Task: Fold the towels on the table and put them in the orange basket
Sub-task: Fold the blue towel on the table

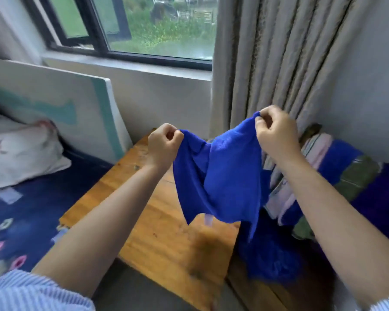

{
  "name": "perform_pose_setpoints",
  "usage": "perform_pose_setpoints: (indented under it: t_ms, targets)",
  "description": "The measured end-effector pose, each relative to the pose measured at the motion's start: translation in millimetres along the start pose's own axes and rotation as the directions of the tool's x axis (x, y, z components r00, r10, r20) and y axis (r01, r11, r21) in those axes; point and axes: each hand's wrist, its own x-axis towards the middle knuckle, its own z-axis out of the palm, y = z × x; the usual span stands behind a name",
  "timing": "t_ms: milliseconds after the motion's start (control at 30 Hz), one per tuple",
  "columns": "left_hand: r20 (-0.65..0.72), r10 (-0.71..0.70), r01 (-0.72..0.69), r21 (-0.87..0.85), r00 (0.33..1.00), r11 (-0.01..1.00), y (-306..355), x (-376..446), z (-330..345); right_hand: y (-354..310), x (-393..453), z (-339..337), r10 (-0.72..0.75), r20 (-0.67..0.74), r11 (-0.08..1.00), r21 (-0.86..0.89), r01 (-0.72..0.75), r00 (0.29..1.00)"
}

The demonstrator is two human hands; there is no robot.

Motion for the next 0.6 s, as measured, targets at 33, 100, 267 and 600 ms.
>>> perform_pose_setpoints:
  t_ms: [33,100,267,600]
  targets:
    - [-0.014,-0.023,0.024,0.047,1.0,0.999,-15,-2,-25,-11,-5,23,0.016,0.055,1.0,0.021,-0.017,0.998]
    - [0.003,-0.061,0.06,0.092,0.998,0.994,-32,-1,-45,-17,-9,46,0.065,0.117,0.997,0.023,-0.068,0.991]
    - [-0.05,-0.254,0.258,0.083,0.966,0.963,-106,-1,-120,-41,-35,129,0.17,0.255,0.978,0.074,-0.195,0.952]
    - [0.209,-0.576,0.512,0.292,0.79,0.808,-274,-20,-213,-46,-134,268,0.573,0.361,0.799,-0.047,-0.599,0.736]
